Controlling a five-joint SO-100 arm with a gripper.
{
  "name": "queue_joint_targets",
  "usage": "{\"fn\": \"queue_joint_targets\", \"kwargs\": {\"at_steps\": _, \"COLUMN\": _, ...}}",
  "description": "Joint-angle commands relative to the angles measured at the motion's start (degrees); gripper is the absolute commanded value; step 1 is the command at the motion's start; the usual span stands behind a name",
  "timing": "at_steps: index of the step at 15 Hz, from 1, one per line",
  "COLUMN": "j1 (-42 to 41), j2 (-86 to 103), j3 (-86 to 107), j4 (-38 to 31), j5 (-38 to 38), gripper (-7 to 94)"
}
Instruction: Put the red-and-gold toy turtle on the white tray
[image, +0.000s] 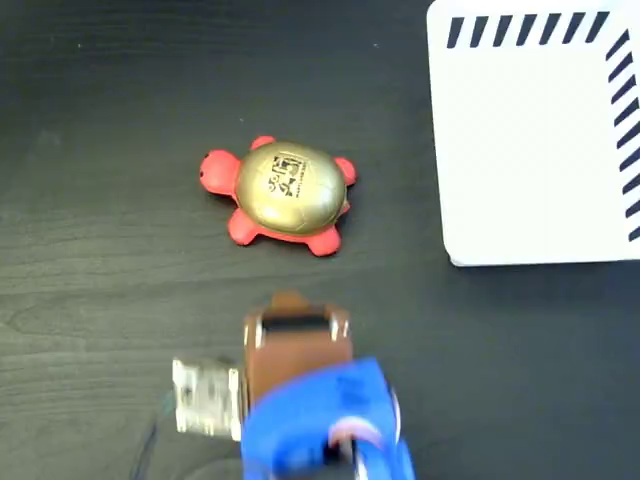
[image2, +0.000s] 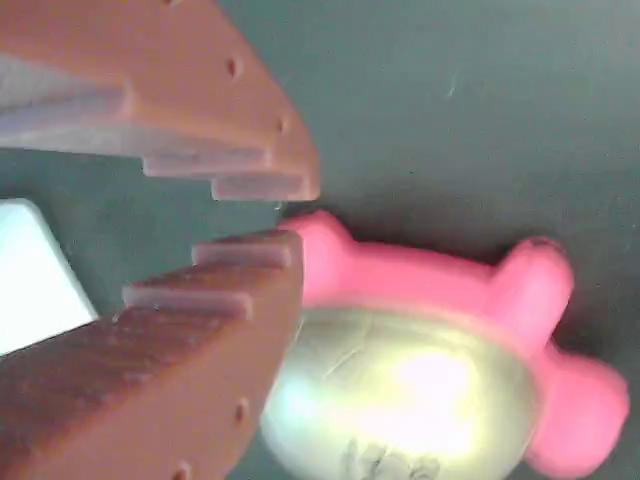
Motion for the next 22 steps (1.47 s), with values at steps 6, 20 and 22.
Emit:
{"fn": "queue_joint_targets", "kwargs": {"at_steps": 6, "j1": -0.26, "j2": -44.30, "j3": -47.02, "j4": 11.16, "j5": 6.59, "gripper": 0}}
{"fn": "queue_joint_targets", "kwargs": {"at_steps": 20, "j1": 1.32, "j2": -71.19, "j3": -72.60, "j4": 27.60, "j5": 7.29, "gripper": 50}}
{"fn": "queue_joint_targets", "kwargs": {"at_steps": 22, "j1": 1.05, "j2": -74.00, "j3": -73.65, "j4": 28.92, "j5": 8.53, "gripper": 50}}
